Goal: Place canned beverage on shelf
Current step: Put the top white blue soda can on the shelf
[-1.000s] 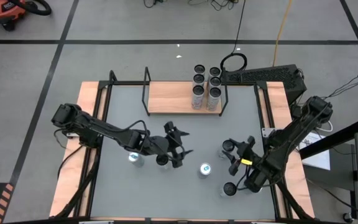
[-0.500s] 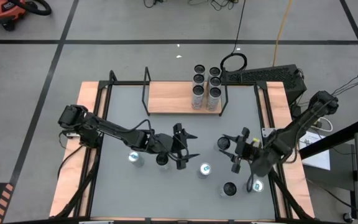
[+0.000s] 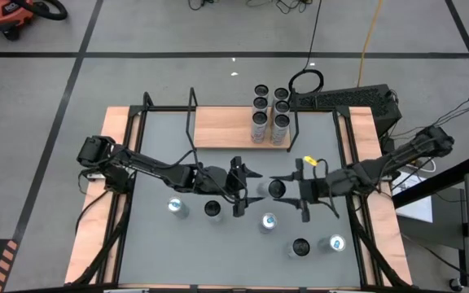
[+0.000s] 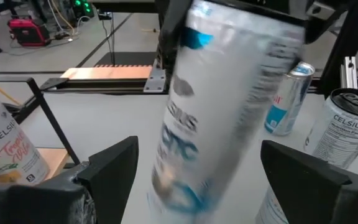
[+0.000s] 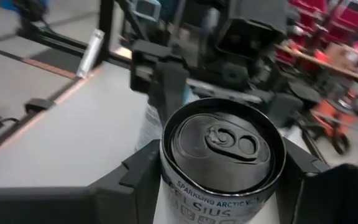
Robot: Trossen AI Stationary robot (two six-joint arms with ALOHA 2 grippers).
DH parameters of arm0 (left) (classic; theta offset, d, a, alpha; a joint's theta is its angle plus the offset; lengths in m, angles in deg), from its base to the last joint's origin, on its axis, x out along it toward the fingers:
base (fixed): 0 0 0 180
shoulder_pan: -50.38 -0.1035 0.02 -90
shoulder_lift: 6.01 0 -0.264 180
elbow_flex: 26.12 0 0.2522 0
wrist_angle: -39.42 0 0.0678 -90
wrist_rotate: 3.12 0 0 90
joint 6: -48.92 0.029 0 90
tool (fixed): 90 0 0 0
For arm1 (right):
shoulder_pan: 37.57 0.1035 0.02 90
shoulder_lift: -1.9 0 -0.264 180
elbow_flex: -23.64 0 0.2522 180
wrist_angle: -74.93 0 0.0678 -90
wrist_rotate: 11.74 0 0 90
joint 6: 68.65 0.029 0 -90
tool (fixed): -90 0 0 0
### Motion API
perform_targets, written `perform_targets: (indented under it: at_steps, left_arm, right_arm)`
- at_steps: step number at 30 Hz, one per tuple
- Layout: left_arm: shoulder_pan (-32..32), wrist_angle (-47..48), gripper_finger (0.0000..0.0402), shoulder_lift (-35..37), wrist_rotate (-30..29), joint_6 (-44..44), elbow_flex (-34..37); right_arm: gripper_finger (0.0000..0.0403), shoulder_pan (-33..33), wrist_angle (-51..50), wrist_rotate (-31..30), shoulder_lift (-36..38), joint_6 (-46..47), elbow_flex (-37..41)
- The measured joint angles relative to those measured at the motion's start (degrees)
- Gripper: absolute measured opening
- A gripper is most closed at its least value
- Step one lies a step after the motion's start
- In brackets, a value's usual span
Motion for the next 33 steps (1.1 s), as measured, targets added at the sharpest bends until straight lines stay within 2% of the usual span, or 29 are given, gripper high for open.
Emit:
perform_targets:
  at_steps: [5, 9, 15, 19, 26, 33]
  left_arm:
    - [0.1, 0.4, 0.0334, 0.0, 0.3, -0.2, 0.0]
    - [0.0, 1.1, 0.0334, -0.3, 2.7, -0.2, 0.0]
    - [0.0, 0.5, 0.0332, -2.3, 3.1, -0.2, -0.1]
    - [0.0, 0.8, 0.0312, -2.7, 2.4, -0.2, 0.0]
    - [0.1, 2.4, 0.0248, -2.9, 0.9, 0.3, 0.0]
    - [0.1, 2.7, 0.0248, -2.9, 0.4, -0.2, 0.0]
  right_arm:
    - [0.0180, -3.8, 5.1, 7.7, -2.2, -2.6, 0.5]
    - [0.0180, -5.7, 9.3, 10.7, -4.0, -4.5, 0.5]
    - [0.0180, -8.5, 15.1, 16.8, -6.5, -6.1, 0.5]
    - [0.0180, -9.9, 14.9, 17.4, -7.2, -5.5, 0.5]
    - [0.0180, -10.6, 13.7, 17.5, -7.1, -4.6, 0.5]
    - [0.0182, -10.6, 12.1, 17.0, -7.1, -3.0, 0.5]
